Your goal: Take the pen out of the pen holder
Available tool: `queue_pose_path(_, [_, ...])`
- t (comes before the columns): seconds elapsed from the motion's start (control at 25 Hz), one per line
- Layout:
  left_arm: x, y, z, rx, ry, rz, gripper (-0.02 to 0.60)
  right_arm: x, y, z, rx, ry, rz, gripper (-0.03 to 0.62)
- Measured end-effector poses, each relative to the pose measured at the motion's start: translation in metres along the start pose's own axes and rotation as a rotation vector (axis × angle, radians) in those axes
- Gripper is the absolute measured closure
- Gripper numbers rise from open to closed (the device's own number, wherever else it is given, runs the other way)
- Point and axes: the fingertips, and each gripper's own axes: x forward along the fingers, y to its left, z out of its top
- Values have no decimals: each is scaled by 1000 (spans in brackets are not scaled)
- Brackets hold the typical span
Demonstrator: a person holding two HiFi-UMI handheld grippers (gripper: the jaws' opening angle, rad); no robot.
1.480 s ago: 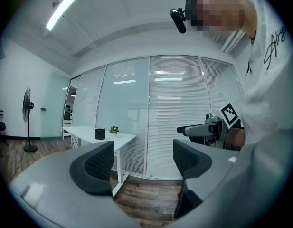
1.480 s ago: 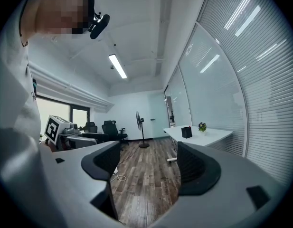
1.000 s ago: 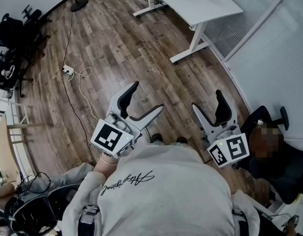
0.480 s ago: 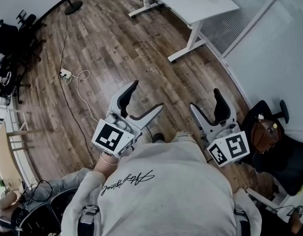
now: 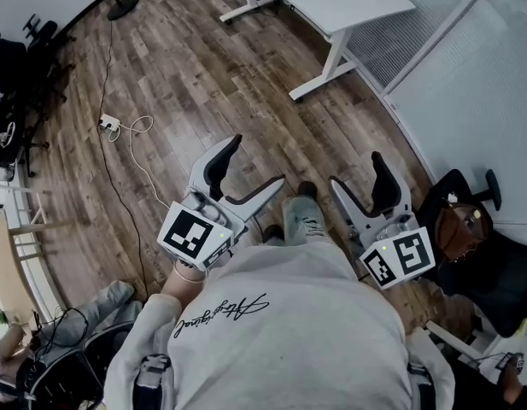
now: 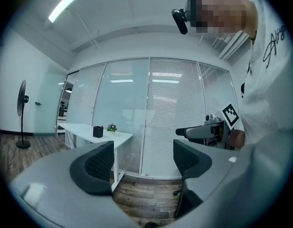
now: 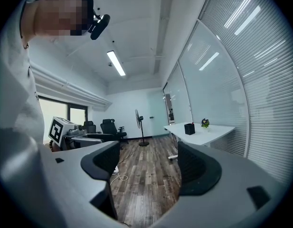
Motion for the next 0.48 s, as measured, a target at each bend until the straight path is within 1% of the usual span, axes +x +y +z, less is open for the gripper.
queue_pose_path(0.28, [16, 13, 0, 6, 4, 38, 207, 20, -17, 1, 10, -6, 44, 229])
queue_pose_path(0.48, [43, 27, 4, 12, -1, 53, 207, 42, -41, 10, 2, -18, 67, 229])
